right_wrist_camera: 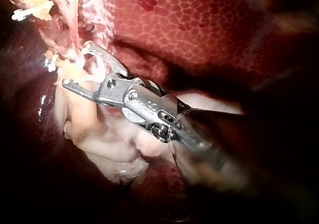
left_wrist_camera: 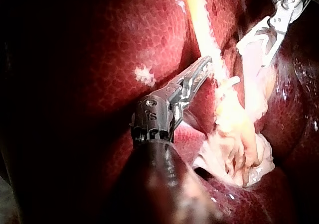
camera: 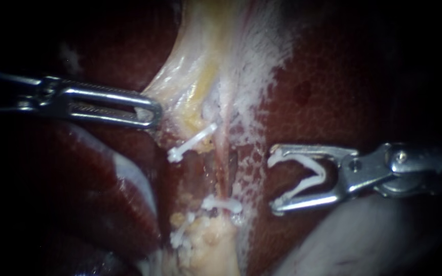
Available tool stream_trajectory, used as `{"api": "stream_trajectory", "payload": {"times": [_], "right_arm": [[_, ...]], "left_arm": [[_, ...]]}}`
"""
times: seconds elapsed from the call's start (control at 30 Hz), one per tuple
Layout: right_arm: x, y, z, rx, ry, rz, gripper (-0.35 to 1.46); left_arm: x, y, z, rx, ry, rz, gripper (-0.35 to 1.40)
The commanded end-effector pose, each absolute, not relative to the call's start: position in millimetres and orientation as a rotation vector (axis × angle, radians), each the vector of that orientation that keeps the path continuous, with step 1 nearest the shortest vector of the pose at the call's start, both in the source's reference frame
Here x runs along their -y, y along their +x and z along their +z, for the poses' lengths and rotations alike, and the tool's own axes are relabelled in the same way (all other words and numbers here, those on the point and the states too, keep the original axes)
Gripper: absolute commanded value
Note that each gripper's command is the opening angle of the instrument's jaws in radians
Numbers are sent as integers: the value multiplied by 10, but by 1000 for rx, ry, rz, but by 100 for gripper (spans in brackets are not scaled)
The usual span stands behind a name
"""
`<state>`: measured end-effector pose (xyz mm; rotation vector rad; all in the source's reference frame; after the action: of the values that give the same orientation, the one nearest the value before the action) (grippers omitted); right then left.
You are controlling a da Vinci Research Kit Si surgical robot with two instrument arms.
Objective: Clipping second clip right tube
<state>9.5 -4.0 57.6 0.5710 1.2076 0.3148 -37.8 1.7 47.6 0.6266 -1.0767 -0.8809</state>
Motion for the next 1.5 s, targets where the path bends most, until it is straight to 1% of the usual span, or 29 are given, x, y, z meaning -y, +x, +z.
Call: {"api": "stream_trajectory", "payload": {"times": [0.03,0.23,0.43,1.13,1.5], "right_arm": [[43,99,580,-1205,578,314,60],[55,116,599,-1198,605,325,60],[58,130,604,-1195,619,327,60],[70,177,605,-1191,659,313,60],[74,184,601,-1183,696,327,57]], "left_arm": [[-15,-378,470,1077,626,-881,-35],[-2,-378,428,1089,633,-884,-35],[-1,-373,399,1107,639,-885,-35],[-6,-367,409,1106,628,-891,-35],[-9,-366,415,1106,625,-893,-35]]}}
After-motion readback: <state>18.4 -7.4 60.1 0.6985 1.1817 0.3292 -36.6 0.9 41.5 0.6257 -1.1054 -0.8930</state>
